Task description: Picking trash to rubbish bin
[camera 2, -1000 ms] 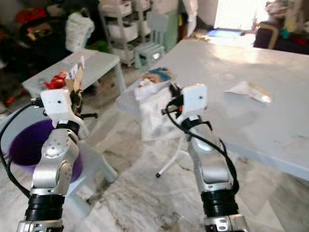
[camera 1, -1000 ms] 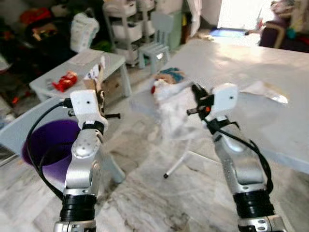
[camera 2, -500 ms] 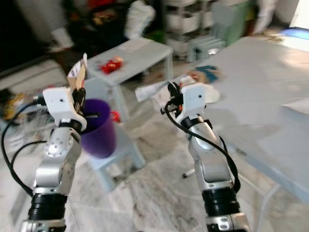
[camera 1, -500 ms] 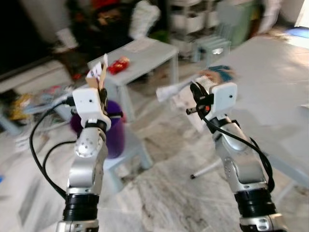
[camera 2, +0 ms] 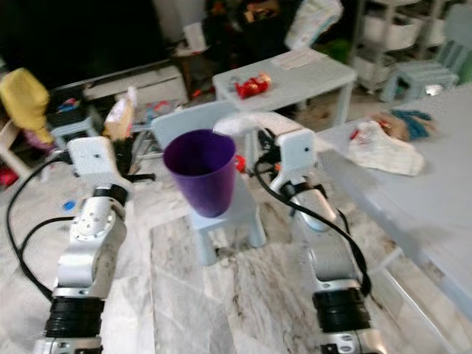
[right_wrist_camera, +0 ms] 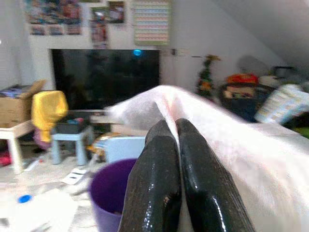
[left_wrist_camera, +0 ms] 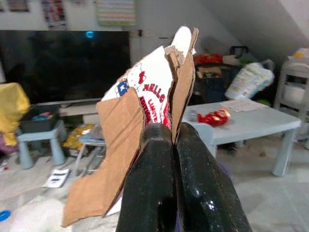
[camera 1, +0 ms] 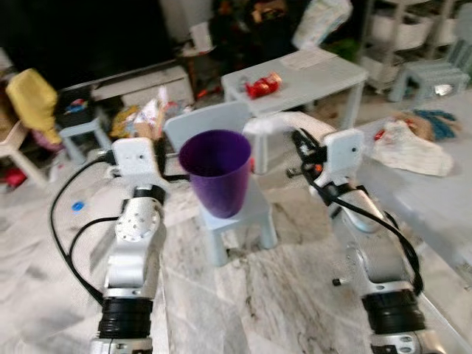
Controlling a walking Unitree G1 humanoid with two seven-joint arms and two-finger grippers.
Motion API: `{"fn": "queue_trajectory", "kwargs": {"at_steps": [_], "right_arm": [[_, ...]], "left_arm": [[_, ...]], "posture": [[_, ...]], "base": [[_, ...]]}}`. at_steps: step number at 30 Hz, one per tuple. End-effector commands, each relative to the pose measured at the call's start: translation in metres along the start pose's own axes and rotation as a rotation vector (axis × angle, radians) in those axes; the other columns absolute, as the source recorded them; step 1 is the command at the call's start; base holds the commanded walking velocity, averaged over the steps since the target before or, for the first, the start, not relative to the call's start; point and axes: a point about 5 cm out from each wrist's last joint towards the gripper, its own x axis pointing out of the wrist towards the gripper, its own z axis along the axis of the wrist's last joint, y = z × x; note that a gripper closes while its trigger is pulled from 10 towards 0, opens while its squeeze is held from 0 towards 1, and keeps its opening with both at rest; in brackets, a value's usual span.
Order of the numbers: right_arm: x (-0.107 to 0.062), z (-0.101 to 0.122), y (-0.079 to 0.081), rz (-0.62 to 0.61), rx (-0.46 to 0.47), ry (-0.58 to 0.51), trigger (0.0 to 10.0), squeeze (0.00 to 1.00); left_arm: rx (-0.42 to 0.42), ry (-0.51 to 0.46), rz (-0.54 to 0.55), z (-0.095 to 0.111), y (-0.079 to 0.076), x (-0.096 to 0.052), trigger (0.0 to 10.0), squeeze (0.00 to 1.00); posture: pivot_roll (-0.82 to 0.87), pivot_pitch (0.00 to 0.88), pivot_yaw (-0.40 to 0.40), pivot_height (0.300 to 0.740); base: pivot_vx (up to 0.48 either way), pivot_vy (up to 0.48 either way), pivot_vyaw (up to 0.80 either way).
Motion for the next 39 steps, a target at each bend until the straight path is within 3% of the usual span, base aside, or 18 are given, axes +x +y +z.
{"fn": "queue_trajectory", "kwargs": {"at_steps": [1,13,39], "right_arm": [[0.0035,0.0069,0.0077,0.019,0.01,-0.032,0.0,0.0],[0.006,0.0098,0.0089,0.018,0.018,-0.054,0.0,0.0],[0.006,0.0092,0.0114,0.036,0.015,-0.061,0.0,0.0]], "left_arm": [[0.007,-0.008,0.017,0.0036,0.0066,0.0011,10.0,0.0],[0.015,-0.042,-0.024,0.0105,0.0097,0.0045,10.0,0.0],[0.024,-0.032,-0.028,0.0094,0.012,0.0054,10.0,0.0]], "posture": [[-0.09,0.0,0.068,0.74],[-0.09,0.0,0.073,0.74],[-0.08,0.0,0.074,0.74]], "base": [[0.0,0.0,0.0],[0.0,0.0,0.0],[0.241,0.0,0.0]]}}
